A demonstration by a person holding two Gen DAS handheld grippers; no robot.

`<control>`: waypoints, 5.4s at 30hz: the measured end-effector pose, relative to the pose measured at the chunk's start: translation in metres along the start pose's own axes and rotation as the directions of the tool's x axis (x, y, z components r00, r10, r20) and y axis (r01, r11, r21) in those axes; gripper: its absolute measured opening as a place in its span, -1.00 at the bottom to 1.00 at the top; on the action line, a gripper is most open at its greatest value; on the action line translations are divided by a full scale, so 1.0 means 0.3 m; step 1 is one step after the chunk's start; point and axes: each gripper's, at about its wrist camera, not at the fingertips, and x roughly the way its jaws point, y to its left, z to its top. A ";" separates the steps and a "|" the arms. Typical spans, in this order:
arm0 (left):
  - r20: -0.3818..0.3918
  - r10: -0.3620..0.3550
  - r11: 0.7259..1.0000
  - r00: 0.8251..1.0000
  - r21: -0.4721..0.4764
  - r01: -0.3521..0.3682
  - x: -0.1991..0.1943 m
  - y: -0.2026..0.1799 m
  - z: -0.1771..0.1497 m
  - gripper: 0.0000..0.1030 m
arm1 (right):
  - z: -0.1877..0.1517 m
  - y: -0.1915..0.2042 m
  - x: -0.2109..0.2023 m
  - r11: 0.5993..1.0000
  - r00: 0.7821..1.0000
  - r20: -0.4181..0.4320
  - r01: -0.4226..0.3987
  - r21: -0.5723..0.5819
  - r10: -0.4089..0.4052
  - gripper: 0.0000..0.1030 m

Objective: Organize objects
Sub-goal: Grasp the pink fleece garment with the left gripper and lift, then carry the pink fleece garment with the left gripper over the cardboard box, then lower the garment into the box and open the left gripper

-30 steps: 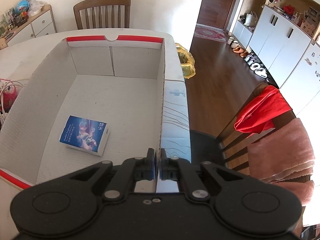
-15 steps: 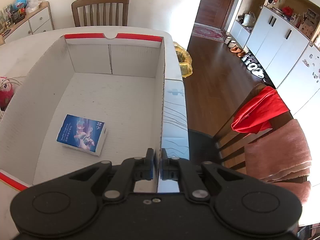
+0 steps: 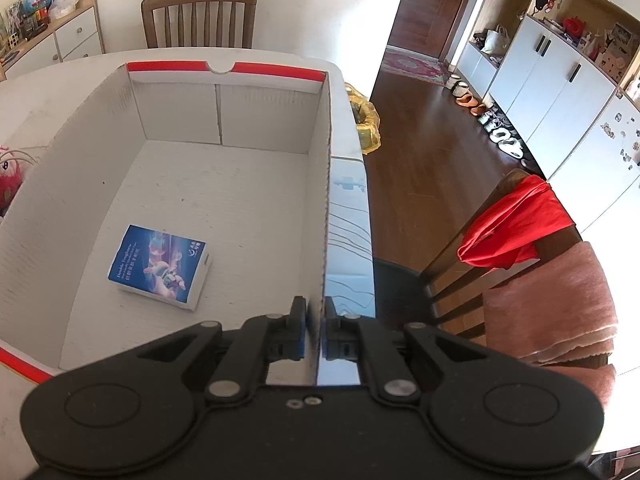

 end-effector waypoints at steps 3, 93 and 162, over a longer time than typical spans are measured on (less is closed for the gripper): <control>-0.022 0.002 1.000 1.000 -0.013 -0.002 0.044 0.014 0.000 0.99 | 0.001 0.002 0.002 1.000 1.000 -0.002 0.003 -0.001 -0.003 -0.87; 0.192 -0.410 0.895 0.892 0.273 0.353 -0.402 -0.343 0.245 -0.85 | -0.002 0.028 0.011 1.000 1.000 0.009 -0.009 -0.009 0.009 -0.87; -0.284 -0.378 0.711 0.881 0.521 0.473 0.109 -1.129 0.197 -0.84 | -0.032 0.016 0.037 0.997 0.997 -0.022 -0.070 -0.039 0.069 -0.90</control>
